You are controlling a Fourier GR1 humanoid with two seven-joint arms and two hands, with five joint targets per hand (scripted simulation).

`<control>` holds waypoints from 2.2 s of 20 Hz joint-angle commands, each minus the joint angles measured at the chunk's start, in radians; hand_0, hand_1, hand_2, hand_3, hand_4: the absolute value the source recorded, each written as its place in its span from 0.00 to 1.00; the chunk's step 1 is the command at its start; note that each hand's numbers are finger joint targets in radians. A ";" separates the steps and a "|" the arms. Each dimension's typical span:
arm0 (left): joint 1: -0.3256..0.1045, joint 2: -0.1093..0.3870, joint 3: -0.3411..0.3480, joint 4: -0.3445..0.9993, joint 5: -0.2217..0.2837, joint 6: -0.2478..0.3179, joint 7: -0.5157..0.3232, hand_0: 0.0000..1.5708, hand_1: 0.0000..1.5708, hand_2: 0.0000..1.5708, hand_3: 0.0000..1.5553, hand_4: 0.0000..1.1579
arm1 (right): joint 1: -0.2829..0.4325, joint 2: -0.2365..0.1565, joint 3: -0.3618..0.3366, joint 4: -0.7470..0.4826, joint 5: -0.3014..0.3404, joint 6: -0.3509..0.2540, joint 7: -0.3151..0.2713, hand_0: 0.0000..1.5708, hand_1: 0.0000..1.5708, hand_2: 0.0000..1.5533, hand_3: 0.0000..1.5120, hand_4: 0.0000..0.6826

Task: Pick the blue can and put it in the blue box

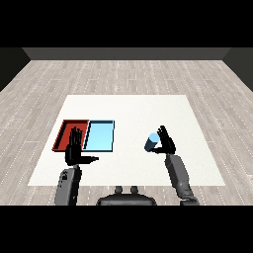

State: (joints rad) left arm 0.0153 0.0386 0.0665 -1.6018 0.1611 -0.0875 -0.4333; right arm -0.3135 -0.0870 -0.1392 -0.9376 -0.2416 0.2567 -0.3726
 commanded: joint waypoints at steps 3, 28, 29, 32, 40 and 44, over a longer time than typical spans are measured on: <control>-0.088 0.024 0.036 0.043 0.005 0.014 0.023 0.00 0.00 0.00 0.00 0.00 | -0.071 -0.016 -0.003 0.052 -0.009 0.016 0.030 0.00 0.00 0.00 0.00 0.00; -0.039 -0.003 0.015 -0.020 0.007 0.029 0.042 0.00 0.00 0.00 0.00 0.00 | -0.182 0.043 0.021 0.281 0.085 -0.128 -0.104 0.67 0.67 0.78 0.75 0.26; 0.054 -0.024 -0.021 -0.053 -0.020 0.016 -0.015 0.00 0.00 0.00 0.00 0.00 | -0.177 0.008 -0.001 0.206 0.043 -0.111 -0.021 0.85 0.85 0.90 0.88 0.58; -0.005 0.004 0.013 0.009 0.012 -0.012 -0.006 0.00 0.00 0.00 0.00 0.00 | -0.138 -0.008 0.038 0.187 0.096 -0.143 -0.001 0.99 0.99 0.95 0.96 0.97; 0.017 -0.007 -0.015 -0.004 -0.004 -0.019 -0.015 0.00 0.00 0.00 0.00 0.00 | -0.168 0.034 0.040 0.226 0.129 -0.203 -0.077 0.99 0.99 0.95 0.94 0.98; -0.035 0.039 0.025 0.025 0.023 -0.039 0.016 0.00 0.00 0.00 0.00 0.00 | -0.147 0.039 0.065 0.107 0.133 -0.216 -0.022 0.96 0.96 0.94 0.94 0.96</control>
State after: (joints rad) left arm -0.0131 0.0460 0.0673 -1.5921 0.1682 -0.0934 -0.4159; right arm -0.4826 -0.0644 -0.0924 -0.7613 -0.1176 0.0601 -0.3988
